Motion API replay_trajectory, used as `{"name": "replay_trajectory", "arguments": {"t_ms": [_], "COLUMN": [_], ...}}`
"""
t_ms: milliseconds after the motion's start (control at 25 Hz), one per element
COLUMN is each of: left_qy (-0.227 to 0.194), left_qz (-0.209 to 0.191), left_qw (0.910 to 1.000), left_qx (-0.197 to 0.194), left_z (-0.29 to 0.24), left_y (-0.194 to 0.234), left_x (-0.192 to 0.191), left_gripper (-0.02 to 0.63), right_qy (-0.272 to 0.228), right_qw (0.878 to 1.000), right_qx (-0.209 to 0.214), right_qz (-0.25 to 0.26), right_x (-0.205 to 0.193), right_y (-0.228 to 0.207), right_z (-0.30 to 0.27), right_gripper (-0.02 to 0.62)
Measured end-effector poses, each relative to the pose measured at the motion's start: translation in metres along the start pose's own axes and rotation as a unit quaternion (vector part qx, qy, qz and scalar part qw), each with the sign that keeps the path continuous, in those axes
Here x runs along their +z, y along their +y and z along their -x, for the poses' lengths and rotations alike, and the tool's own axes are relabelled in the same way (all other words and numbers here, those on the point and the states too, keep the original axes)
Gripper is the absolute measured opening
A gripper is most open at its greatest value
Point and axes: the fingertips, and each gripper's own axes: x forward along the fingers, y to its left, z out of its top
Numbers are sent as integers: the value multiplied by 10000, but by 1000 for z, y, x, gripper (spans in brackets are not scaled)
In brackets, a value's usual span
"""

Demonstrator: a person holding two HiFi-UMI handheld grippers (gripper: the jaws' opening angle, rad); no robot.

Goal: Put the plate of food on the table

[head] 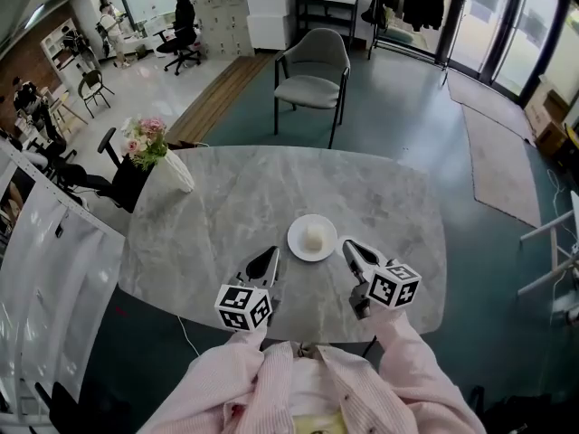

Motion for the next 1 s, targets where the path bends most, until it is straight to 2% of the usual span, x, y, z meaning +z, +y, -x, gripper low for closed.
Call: {"name": "replay_trajectory", "arguments": {"t_ms": [480, 1000], "left_qy": [-500, -621], "left_qz": [-282, -361], "left_qw": [9982, 9961], "left_qx": [196, 508], "left_z": [16, 18], "left_y": [9, 27], "left_x": [30, 39], "left_gripper": [-5, -5], "right_qy": [-610, -798], "right_qw": [9973, 9939], "right_qx": [20, -263], "right_qz": [399, 707], "right_x": [37, 46], "right_y": [7, -3], "right_z": [20, 20], "right_gripper": [5, 5]}}
